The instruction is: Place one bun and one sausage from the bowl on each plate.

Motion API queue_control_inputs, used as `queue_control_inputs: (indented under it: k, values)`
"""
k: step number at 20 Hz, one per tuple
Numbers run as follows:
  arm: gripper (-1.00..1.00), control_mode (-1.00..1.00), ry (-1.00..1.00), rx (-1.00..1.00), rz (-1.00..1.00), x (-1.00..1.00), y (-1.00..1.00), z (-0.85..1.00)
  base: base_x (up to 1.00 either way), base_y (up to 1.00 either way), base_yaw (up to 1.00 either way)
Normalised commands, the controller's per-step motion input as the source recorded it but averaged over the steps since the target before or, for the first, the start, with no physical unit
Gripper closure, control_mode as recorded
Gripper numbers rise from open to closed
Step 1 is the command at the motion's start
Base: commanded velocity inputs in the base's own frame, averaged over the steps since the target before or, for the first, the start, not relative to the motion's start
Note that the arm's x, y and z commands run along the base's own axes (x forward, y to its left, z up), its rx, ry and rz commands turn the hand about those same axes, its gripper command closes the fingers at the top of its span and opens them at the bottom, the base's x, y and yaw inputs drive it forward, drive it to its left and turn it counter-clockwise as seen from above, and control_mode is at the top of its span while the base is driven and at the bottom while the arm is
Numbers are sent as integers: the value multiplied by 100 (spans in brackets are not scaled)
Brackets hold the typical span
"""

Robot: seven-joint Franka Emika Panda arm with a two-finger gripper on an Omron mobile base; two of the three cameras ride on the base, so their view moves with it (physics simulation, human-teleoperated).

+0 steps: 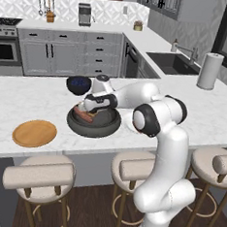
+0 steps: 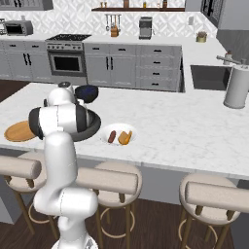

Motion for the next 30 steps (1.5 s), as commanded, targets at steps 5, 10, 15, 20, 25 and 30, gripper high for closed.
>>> queue_control_inputs:
  k: [5, 10, 15, 20, 25, 30]
  values:
    - [100, -100, 0, 0, 0, 0, 21, -28, 0, 0, 0]
    - [100, -100, 0, 0, 0, 0, 20, -21, 0, 0, 0]
    - [100, -100, 0, 0, 0, 0, 18, -4, 0, 0, 0]
    - [100, -100, 0, 0, 0, 0, 0, 4, 0, 0, 0]
    - [100, -100, 0, -2, -3, 0, -4, 9, 0, 0, 0]
    - [100, -100, -3, 0, -11, -22, -23, 31, 0, 0, 0]
